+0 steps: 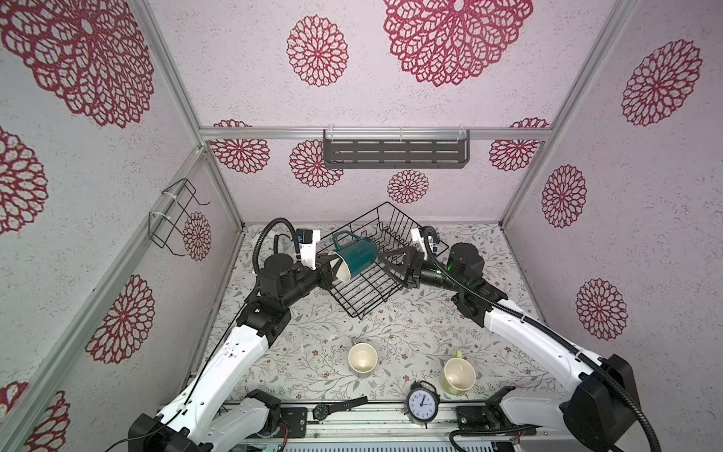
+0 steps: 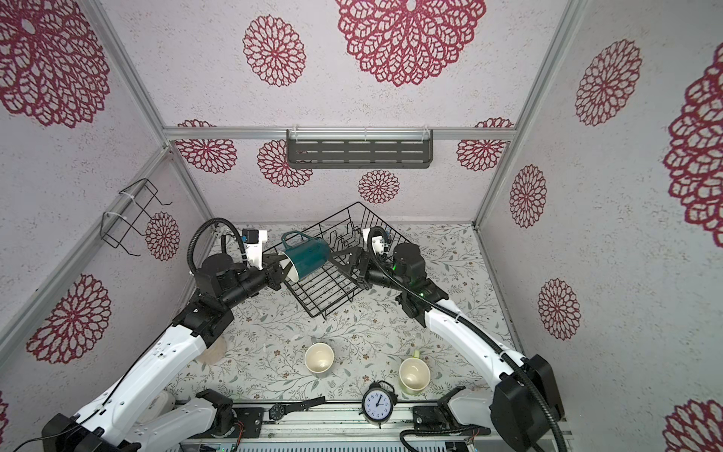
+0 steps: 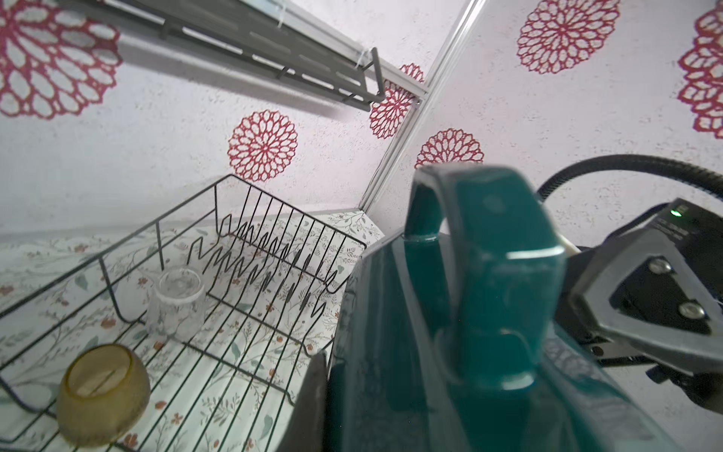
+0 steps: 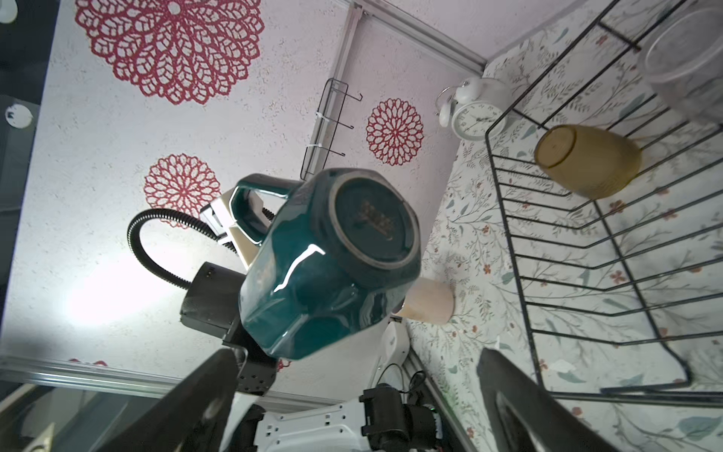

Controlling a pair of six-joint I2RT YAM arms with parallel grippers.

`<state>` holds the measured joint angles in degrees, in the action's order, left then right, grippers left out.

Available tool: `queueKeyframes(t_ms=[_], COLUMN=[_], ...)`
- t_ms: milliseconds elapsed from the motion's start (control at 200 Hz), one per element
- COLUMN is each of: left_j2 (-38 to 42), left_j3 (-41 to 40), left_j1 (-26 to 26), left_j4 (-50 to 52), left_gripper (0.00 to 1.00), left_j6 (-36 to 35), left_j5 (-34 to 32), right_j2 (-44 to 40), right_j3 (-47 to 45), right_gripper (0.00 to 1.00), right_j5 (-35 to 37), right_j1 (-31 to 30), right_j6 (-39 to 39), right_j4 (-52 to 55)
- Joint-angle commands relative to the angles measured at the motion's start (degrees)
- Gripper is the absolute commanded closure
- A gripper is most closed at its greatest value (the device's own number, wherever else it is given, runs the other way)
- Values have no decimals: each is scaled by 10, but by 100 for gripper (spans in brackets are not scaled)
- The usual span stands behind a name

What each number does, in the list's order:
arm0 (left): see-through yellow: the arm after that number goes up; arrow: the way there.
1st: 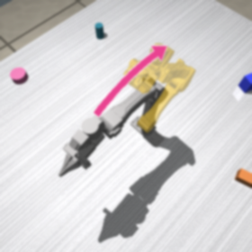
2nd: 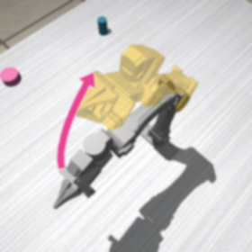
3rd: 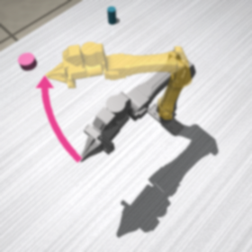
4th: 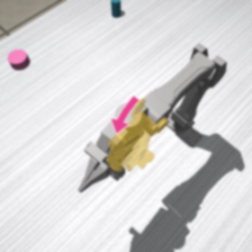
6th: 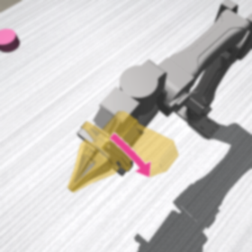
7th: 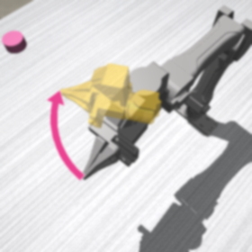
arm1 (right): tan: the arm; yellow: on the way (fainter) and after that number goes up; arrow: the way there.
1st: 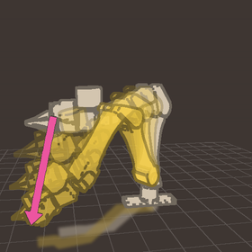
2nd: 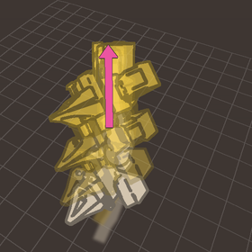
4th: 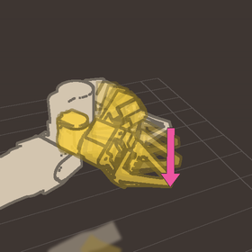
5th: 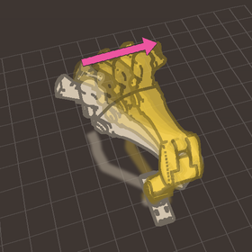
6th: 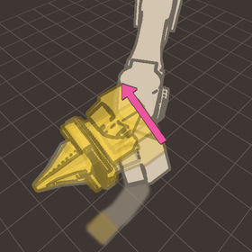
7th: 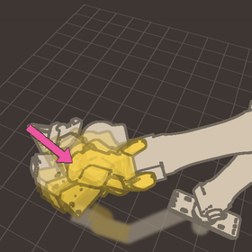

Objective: Load cups into a dish rack
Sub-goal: Place the cup upside down at the dish rack.

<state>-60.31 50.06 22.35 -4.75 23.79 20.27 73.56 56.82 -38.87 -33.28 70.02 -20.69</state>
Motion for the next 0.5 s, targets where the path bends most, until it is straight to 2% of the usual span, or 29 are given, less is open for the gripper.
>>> queueKeyframes(t_ms=[0,225,375,495], left_j2=[-3,-31,-38,-41], left_j3=[5,17,-4,-14], left_j1=[0,6,19,44], left_j4=[-110,-92,-124,-138], left_gripper=[100,100,100,100], left_j6=[-63,-107,-144,-186], left_j5=[47,63,71,66], right_j2=[11,35,45,49], right_j3=[9,13,30,29], right_gripper=[1,9,10,16], right_j5=[-7,2,6,36], right_j1=[-11,-30,-39,-47], right_j6=[100,146,149,159], right_j4=[-64,-106,-61,-34])
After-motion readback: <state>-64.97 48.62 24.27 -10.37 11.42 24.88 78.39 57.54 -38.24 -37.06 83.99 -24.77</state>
